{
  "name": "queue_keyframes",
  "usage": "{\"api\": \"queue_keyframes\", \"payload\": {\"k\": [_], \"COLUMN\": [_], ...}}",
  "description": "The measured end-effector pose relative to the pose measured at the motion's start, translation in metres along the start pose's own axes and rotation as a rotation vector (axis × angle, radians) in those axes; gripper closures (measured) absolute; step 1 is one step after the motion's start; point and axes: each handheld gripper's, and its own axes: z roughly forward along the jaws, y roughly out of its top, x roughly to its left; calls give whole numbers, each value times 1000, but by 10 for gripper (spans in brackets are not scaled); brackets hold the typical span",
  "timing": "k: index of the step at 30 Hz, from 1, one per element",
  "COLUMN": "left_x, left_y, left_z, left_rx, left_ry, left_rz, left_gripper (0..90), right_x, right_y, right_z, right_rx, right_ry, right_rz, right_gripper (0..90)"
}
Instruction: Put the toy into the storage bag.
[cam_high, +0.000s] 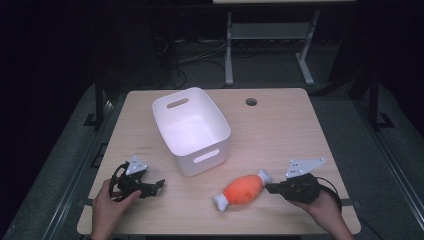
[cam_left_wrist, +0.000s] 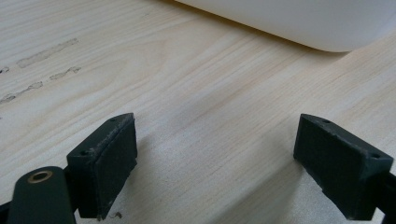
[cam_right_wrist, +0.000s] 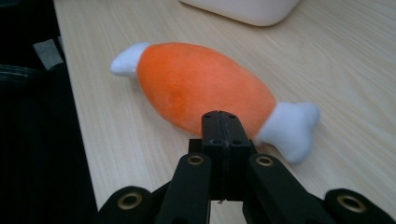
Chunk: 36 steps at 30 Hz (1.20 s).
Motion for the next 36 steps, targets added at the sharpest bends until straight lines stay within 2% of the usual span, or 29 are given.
{"api": "queue_keyframes", "payload": {"k": [11,18,28,36], "left_x": [0,0,0,0], "left_y": [0,0,0,0], "left_z": [0,0,0,0], "left_rx": [0,0,0,0], "left_ry": [1,1,1,1], "left_rz": [1,1,1,0], "left_gripper": [128,128,128,128], "right_x": [14,20,35,40], "right_y": [14,23,33,37], "right_z": [15,25,47,61], "right_rx": [-14,-5,37,68], "right_ry": [83,116,178,200], "right_rz": [-48,-83,-137,-166], "right_gripper": [899,899,899,899]}}
